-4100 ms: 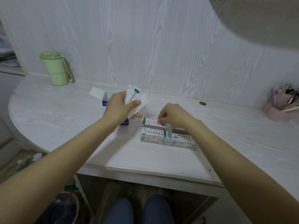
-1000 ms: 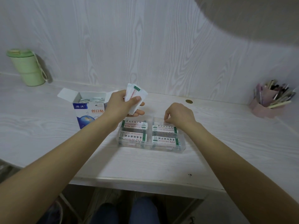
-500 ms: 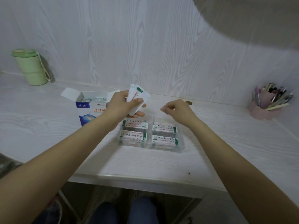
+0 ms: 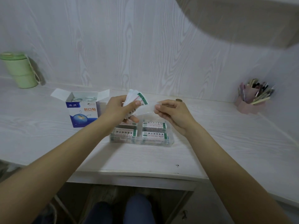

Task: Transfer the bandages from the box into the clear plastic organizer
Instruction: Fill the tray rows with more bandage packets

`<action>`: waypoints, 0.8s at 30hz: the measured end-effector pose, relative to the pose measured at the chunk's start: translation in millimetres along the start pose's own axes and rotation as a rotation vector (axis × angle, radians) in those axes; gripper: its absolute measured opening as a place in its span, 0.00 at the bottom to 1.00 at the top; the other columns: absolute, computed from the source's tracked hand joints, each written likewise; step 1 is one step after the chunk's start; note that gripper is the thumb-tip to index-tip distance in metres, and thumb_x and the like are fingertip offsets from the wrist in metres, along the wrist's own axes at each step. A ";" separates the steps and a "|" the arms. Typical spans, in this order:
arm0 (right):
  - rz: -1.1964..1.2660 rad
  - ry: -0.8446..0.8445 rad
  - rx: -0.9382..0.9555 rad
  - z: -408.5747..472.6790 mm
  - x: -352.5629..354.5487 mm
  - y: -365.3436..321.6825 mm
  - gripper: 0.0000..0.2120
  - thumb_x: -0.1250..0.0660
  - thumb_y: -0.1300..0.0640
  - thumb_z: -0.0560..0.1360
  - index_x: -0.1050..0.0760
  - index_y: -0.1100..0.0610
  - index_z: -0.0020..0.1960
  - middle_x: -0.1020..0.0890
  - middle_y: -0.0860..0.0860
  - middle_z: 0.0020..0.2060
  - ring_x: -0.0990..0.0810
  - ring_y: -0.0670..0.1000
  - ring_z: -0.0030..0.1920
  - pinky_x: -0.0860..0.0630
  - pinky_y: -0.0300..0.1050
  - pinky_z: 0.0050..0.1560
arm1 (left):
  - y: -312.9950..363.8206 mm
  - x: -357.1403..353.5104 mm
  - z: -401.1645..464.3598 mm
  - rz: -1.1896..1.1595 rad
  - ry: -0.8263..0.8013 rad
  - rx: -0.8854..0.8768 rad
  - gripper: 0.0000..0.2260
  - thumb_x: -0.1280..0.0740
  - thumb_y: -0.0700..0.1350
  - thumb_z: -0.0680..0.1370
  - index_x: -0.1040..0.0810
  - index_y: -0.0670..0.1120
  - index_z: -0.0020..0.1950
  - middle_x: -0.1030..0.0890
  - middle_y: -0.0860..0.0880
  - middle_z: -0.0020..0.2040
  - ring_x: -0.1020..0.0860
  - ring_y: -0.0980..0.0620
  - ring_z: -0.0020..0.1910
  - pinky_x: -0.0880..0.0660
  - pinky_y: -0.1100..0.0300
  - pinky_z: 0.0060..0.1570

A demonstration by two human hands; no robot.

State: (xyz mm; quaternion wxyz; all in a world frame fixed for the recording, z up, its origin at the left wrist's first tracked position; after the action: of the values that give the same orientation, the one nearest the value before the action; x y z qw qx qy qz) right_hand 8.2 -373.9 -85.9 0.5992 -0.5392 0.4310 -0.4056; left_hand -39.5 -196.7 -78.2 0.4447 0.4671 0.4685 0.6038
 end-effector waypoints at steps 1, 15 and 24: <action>0.072 -0.001 -0.026 -3.1 3.9 1.9 0.03 0.33 0.65 0.75 0.21 0.64 0.44 0.17 0.53 0.34 0.18 0.45 0.36 0.22 0.33 0.41 | -0.9 0.7 -1.2 0.004 0.012 0.006 0.09 0.33 0.47 0.77 0.22 0.45 0.55 0.18 0.49 0.41 0.20 0.56 0.26 0.30 0.68 0.22; -0.601 0.157 0.052 -27.5 26.4 21.5 0.05 0.26 0.64 0.69 0.19 0.54 0.38 0.17 0.52 0.35 0.19 0.48 0.38 0.22 0.37 0.46 | -4.7 -4.2 -16.9 -0.005 0.079 0.012 0.10 0.35 0.46 0.78 0.23 0.44 0.58 0.16 0.53 0.37 0.21 0.57 0.25 0.28 0.68 0.24; -0.931 0.107 0.164 -31.6 5.3 22.4 0.01 0.28 0.63 0.71 0.19 0.60 0.41 0.20 0.48 0.34 0.24 0.42 0.35 0.31 0.25 0.34 | -7.5 0.5 -31.4 -0.006 0.102 0.026 0.07 0.35 0.46 0.79 0.24 0.46 0.55 0.16 0.56 0.33 0.21 0.57 0.25 0.27 0.68 0.25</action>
State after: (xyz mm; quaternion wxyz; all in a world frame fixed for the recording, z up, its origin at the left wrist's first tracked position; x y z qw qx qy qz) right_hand -19.9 -386.4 -110.1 0.3712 -0.6043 0.1405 -0.6909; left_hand -69.7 -199.7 -89.5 0.4161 0.4400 0.4996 0.6194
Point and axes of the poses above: each hand's wrist, its own z-axis towards the middle knuckle, its own x-axis out of the back of the hand, y = z × x, the point moved 5 cm from there along z, towards the middle knuckle
